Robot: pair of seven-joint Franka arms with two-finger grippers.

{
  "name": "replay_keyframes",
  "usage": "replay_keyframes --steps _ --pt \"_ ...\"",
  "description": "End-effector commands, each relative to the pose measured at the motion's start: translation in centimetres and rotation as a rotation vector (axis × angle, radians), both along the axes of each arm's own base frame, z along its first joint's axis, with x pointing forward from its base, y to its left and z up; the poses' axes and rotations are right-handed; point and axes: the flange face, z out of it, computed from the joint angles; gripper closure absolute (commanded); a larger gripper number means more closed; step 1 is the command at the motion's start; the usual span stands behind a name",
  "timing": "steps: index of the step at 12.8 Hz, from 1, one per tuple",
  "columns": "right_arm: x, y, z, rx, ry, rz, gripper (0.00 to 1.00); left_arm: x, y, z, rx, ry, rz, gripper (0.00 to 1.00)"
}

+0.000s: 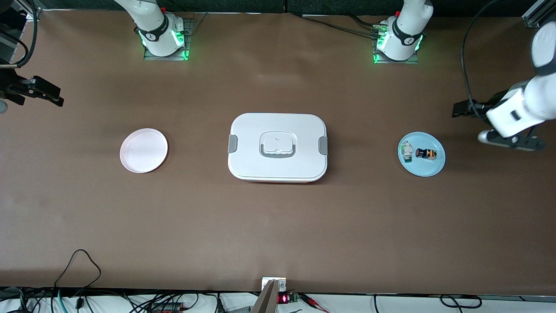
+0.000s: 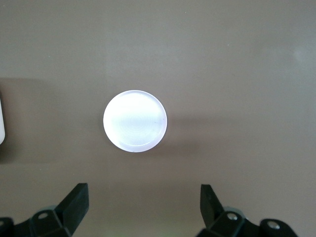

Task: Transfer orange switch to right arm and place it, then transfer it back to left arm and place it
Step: 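Lower the left gripper over the orange switch on the blue plate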

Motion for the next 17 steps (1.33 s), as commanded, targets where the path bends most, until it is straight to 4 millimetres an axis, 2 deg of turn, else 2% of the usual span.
replay_keyframes --steps 1,2,4,6,8,11,13,15,17 --pt "0.0 0.1 0.5 -0.001 0.005 0.013 0.00 1.5 2.3 -4.7 -0.003 0.061 0.023 0.00" --pt "0.0 0.1 0.5 -0.001 0.005 0.013 0.00 2.1 3.4 -6.3 -0.004 0.056 0.040 0.00" --pt "0.0 0.2 0.5 -0.003 0.005 0.014 0.00 2.6 5.8 -10.8 -0.007 0.038 0.068 0.00" --pt "0.0 0.2 0.6 -0.001 0.004 0.014 0.00 2.1 6.8 -14.5 -0.006 0.001 0.078 0.00" --pt "0.0 0.2 0.6 -0.001 0.004 0.014 0.00 1.0 7.0 -17.3 -0.005 -0.018 0.082 0.00" --pt "0.0 0.2 0.5 0.003 0.005 0.009 0.00 0.2 6.8 -20.0 -0.004 -0.042 0.080 0.00" --pt "0.0 0.4 0.7 0.002 0.002 0.014 0.00 -0.7 6.3 -22.6 -0.004 -0.074 0.073 0.00" --pt "0.0 0.4 0.7 0.002 0.002 0.014 0.00 -2.1 6.1 -25.2 -0.002 -0.104 0.074 0.00" --pt "-0.1 0.3 0.6 0.005 0.006 0.012 0.00 -2.8 6.0 -26.6 -0.002 -0.121 0.075 0.00"
